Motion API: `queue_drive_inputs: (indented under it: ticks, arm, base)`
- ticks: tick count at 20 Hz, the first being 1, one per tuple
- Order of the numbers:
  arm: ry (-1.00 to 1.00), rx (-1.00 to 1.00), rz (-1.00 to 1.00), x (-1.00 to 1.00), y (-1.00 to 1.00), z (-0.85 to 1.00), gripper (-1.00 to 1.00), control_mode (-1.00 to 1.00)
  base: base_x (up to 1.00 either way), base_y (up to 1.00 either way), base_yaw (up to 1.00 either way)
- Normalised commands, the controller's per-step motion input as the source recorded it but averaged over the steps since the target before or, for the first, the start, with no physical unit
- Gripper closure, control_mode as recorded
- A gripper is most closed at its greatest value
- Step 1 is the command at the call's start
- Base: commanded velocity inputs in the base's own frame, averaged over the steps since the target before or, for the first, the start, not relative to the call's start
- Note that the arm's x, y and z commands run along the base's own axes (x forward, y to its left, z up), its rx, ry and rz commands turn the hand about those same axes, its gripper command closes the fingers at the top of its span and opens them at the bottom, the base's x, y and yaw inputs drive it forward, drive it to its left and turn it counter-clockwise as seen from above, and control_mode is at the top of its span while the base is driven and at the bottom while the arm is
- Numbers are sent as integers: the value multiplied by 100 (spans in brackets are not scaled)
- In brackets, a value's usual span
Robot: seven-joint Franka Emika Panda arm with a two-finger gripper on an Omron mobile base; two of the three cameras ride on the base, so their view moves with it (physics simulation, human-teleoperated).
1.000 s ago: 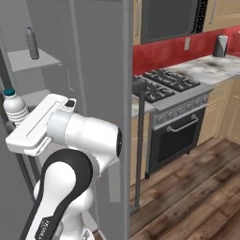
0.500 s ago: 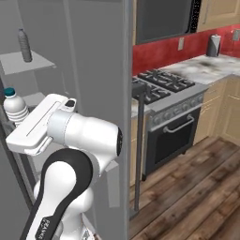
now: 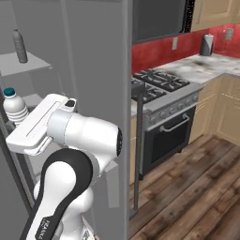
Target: Take the bottled waters from the counter and place them in the freezer to freeze. Close the freezer door after placing the bottles.
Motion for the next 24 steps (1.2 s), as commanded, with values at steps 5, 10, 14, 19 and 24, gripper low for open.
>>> queue_drive_inputs:
  ticks: [5, 10, 14, 19, 24]
  arm:
    - [0, 0, 0, 0, 0, 0, 100, 100]
    - [0, 0, 0, 0, 0, 0, 100, 100]
    - [0, 0, 0, 0, 0, 0, 100, 100]
    - [0, 0, 0, 0, 0, 0, 100, 100]
    - [0, 0, 0, 0, 0, 0, 100, 100]
  base:
    - [55, 4, -7]
    - [56, 2, -7]
    - [42, 10, -6]
    - [16, 11, -2]
    - [15, 13, -1]
